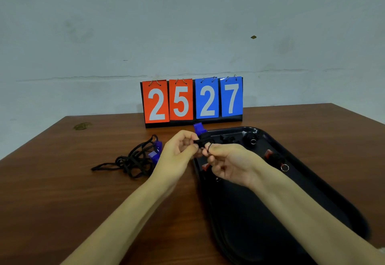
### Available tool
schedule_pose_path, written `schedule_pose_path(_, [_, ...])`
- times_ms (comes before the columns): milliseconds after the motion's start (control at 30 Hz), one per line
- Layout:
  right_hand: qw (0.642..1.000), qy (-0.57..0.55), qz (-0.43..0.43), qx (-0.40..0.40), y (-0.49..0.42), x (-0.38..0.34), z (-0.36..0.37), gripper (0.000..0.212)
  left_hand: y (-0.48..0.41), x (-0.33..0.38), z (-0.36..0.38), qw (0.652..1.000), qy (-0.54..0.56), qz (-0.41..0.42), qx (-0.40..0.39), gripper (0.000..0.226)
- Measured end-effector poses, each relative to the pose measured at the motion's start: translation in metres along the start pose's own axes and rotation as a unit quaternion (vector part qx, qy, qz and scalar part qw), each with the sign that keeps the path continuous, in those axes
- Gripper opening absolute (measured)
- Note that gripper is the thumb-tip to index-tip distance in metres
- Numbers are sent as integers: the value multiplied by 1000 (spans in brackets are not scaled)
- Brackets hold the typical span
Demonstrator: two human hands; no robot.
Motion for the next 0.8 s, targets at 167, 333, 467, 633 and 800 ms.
schedule_pose_path(167, [999,-31,6,7,1,2,1,14,-1,-10,4,984,165,-71,13,28])
schedule_pose_path(333, [958,-257,122,-47,9,7,10,12,-3,-13,11,969,224,-105,10,32])
schedule_pose_path(467, [951,-278,113,-74,12,-1,15,12,-7,6,4,971,227,-71,-7,28])
schedule_pose_path(633, [998,25,-59,-18,18,-31,-1,11,1,11,0,983,177,-35,-13,20])
schedule_pose_path(800, [929,288,-204,113,69,-28,-23,17,17,11,27,998,36,-7,-45,24])
Point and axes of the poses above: each hand's wrist, its own y-axis away from the middle knuckle, its own z-axis out of the palm, x = y × z, the point moved 8 cm from there along -y, towards the middle knuckle, and after that the axes turned 11 degrees about -y, right-handed, at the moved point
